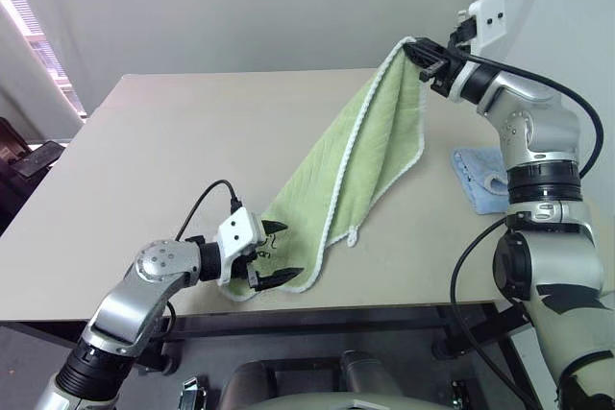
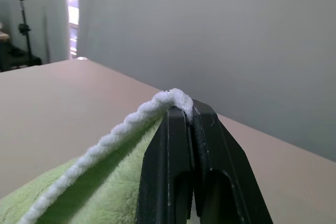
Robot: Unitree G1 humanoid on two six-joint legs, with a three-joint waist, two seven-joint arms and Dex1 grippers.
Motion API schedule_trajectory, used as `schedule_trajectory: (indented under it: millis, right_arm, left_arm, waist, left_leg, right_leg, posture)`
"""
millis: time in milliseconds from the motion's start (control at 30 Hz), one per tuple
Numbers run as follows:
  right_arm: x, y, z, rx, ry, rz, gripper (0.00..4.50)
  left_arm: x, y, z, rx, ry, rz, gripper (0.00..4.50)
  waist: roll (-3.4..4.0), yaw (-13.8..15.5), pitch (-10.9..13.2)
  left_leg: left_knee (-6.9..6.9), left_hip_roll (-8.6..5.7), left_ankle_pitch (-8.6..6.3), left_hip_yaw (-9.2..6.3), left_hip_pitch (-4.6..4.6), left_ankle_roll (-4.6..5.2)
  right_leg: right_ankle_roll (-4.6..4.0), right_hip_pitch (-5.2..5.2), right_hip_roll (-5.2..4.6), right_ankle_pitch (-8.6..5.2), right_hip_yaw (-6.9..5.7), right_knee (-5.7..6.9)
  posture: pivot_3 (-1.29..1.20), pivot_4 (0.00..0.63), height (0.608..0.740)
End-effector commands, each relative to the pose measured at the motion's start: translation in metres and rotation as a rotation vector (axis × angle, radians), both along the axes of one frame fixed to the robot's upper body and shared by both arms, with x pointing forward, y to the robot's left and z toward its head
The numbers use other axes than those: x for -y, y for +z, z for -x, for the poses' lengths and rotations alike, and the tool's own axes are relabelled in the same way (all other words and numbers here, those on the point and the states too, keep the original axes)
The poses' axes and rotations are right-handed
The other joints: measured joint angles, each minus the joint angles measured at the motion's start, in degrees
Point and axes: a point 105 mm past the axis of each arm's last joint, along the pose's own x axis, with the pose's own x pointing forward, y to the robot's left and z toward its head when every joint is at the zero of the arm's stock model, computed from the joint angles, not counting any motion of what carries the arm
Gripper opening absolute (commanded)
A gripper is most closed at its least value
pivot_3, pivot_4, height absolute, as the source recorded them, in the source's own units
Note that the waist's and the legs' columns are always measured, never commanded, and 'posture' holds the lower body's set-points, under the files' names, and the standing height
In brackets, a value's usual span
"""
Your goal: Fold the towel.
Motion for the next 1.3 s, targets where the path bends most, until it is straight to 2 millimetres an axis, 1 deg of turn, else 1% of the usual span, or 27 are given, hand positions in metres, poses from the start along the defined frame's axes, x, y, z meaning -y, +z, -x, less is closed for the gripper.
schedule_trajectory:
  millis: [33, 133, 200, 333, 467, 600, 767, 900, 1100, 1233, 1300]
  right_arm:
    - [-0.004, 0.030, 0.001, 0.092, -0.008, -0.004, 0.03]
    - [-0.004, 0.030, 0.000, 0.094, -0.016, 0.009, 0.03]
    - [-0.006, 0.030, -0.001, 0.093, -0.014, 0.012, 0.03]
    - [-0.008, 0.023, -0.002, 0.080, -0.017, 0.043, 0.03]
    - [-0.006, 0.016, -0.005, 0.058, -0.033, 0.057, 0.03]
    - [-0.008, 0.015, -0.005, 0.059, -0.034, 0.065, 0.03]
    - [-0.006, 0.014, -0.005, 0.056, -0.048, 0.063, 0.03]
    - [-0.003, 0.012, -0.005, 0.052, -0.060, 0.059, 0.03]
    - [0.000, 0.012, -0.004, 0.053, -0.073, 0.056, 0.03]
    - [0.004, 0.012, -0.004, 0.054, -0.085, 0.056, 0.03]
    - [0.005, 0.012, -0.003, 0.055, -0.088, 0.055, 0.00]
  left_arm:
    - [0.007, 0.003, -0.003, 0.065, -0.024, -0.015, 4.50]
    - [0.010, 0.006, -0.004, 0.086, -0.043, -0.012, 4.50]
    - [0.011, 0.003, -0.005, 0.079, -0.049, -0.019, 4.50]
    - [0.015, -0.006, -0.008, 0.055, -0.068, -0.036, 4.50]
    - [0.021, -0.007, -0.005, 0.030, -0.133, -0.023, 4.50]
    - [0.026, -0.017, -0.006, -0.001, -0.197, -0.059, 4.50]
    - [0.032, -0.026, -0.003, -0.013, -0.245, -0.087, 4.50]
    - [0.036, -0.029, -0.006, -0.018, -0.232, -0.093, 4.50]
    - [0.033, -0.035, -0.006, -0.072, -0.218, -0.106, 4.50]
    - [0.033, -0.038, -0.009, -0.069, -0.203, -0.124, 4.50]
    - [0.032, -0.040, -0.010, -0.070, -0.198, -0.143, 4.11]
  waist:
    - [0.00, -0.03, 0.00]
    - [0.01, -0.01, 0.00]
    - [0.01, -0.03, 0.00]
    - [0.01, -0.01, 0.00]
    - [0.01, -0.01, 0.00]
    - [0.02, -0.01, 0.00]
    - [0.02, -0.02, 0.00]
    - [0.02, -0.01, 0.00]
    - [0.02, -0.02, 0.00]
    - [0.02, 0.00, 0.00]
    - [0.02, 0.00, 0.00]
  left_leg:
    - [-0.01, 0.00, 0.00, 0.00, 0.00, 0.00]
    - [0.00, 0.01, 0.00, 0.00, 0.00, 0.00]
    - [0.01, 0.01, 0.00, 0.00, 0.00, 0.00]
    - [0.00, 0.00, 0.00, 0.00, 0.00, 0.00]
    - [0.00, 0.00, 0.00, 0.00, 0.00, 0.00]
    - [0.01, 0.00, 0.00, 0.00, 0.00, 0.00]
    - [-0.01, 0.00, 0.00, 0.00, -0.01, 0.01]
    - [0.00, 0.00, 0.00, -0.01, -0.01, 0.01]
    - [0.01, 0.00, 0.00, -0.02, -0.01, 0.01]
    - [0.01, 0.00, 0.00, -0.02, -0.01, 0.01]
    - [0.01, 0.00, 0.00, -0.02, 0.00, 0.01]
  right_leg:
    - [0.00, 0.00, 0.00, 0.00, 0.00, 0.00]
    - [0.00, -0.01, 0.02, 0.00, 0.00, 0.01]
    - [0.00, 0.00, 0.02, 0.00, 0.00, 0.01]
    - [0.01, 0.00, 0.01, 0.00, 0.00, 0.00]
    - [0.01, 0.00, 0.02, 0.00, 0.00, 0.00]
    - [0.01, 0.00, 0.02, 0.00, 0.00, 0.01]
    - [0.02, -0.01, 0.02, 0.01, 0.00, 0.00]
    - [0.02, 0.00, 0.03, 0.01, 0.00, 0.01]
    - [0.02, 0.01, 0.03, 0.01, 0.01, 0.02]
    - [0.02, 0.01, 0.02, 0.01, 0.00, 0.01]
    - [0.02, 0.01, 0.02, 0.01, 0.01, 0.02]
  posture:
    - [0.00, 0.000, 0.729]
    - [0.00, 0.000, 0.729]
    - [0.00, 0.000, 0.729]
    - [0.00, 0.000, 0.729]
    - [0.00, 0.000, 0.729]
    - [0.00, 0.000, 0.729]
    - [0.00, 0.000, 0.729]
    - [0.00, 0.000, 0.729]
    - [0.00, 0.000, 0.729]
    - [0.00, 0.000, 0.729]
    - [0.00, 0.000, 0.729]
